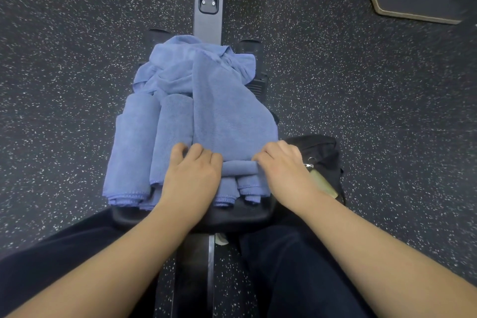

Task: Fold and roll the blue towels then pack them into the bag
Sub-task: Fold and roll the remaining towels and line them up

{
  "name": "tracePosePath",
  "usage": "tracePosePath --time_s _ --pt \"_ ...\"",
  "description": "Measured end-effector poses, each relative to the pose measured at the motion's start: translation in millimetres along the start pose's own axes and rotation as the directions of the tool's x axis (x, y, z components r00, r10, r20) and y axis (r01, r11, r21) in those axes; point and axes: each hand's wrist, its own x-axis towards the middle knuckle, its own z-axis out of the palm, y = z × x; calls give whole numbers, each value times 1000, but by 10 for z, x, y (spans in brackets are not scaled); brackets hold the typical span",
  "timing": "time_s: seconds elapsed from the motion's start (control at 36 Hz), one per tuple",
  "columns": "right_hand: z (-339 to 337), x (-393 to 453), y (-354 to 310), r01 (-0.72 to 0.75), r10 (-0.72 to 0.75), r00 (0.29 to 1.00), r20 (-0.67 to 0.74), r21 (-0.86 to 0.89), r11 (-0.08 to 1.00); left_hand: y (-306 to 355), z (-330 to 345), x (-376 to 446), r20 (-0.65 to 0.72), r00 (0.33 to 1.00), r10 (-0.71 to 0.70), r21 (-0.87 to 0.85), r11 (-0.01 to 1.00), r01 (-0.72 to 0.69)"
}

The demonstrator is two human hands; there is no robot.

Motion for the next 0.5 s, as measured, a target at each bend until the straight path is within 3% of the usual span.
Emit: tracePosePath --time_s 0.11,0.31,0.5 --pt "-25 27 -22 -47 46 998 -41 -33 998 7 15 16 8 999 -41 -34 999 42" --pt "-39 14 -91 -14 15 998 -53 21 1000 47 -37 39 -195 981 7 -49 999 -17" --pt "45 -12 -156 -30 28 998 -58 -35 999 229 38 7 -137 988 72 -94 992 -86"
